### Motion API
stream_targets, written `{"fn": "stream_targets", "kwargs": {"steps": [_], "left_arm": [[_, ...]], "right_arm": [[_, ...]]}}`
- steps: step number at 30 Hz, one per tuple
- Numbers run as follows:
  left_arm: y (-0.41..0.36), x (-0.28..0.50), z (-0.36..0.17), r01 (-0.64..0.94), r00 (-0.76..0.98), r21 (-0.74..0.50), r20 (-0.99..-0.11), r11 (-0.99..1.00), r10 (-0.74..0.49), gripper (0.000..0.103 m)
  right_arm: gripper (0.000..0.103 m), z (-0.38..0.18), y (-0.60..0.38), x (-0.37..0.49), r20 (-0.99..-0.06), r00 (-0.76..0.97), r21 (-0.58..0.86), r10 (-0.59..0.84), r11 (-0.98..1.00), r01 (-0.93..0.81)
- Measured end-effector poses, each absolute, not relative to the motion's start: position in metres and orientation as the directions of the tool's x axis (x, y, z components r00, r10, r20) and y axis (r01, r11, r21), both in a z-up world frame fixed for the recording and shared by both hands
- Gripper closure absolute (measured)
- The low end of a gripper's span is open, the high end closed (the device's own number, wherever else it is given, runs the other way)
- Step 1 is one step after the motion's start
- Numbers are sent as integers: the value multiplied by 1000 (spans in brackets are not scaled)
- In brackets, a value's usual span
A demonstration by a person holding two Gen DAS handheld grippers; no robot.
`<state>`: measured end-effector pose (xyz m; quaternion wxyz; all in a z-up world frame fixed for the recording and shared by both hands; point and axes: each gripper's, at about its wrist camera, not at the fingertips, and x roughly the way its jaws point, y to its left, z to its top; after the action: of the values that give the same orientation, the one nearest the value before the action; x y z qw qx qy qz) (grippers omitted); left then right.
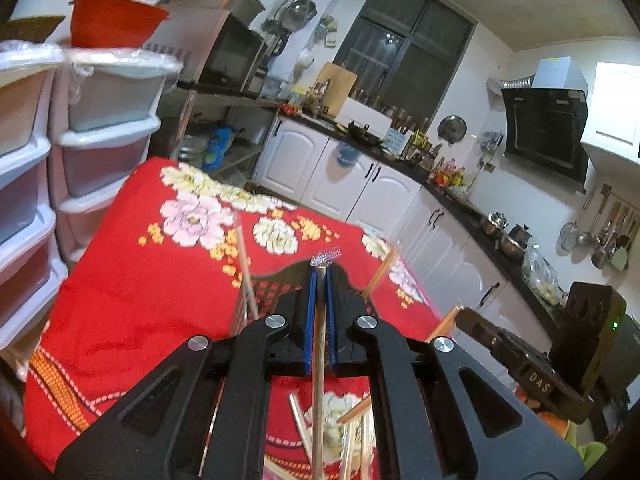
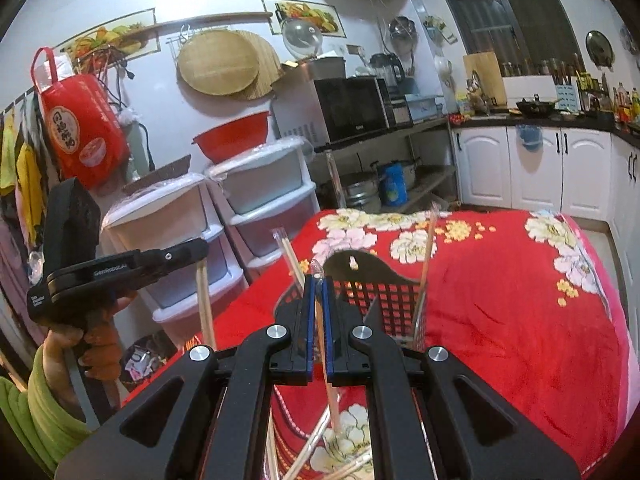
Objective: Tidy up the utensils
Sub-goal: 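Lift both held chopsticks upright and carry them over the caddy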
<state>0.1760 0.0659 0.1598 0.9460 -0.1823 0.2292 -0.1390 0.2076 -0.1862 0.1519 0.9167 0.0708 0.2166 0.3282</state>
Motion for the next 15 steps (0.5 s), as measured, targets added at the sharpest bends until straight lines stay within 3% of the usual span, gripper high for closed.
{"fn": "stream_targets", "kwargs": {"steps": [15], "left_arm": [[46,201,213,182,929,-364,-241,913,-282,102]], "right_arm": [[99,198,-191,222,-226,747,248,625,779,-576]]}}
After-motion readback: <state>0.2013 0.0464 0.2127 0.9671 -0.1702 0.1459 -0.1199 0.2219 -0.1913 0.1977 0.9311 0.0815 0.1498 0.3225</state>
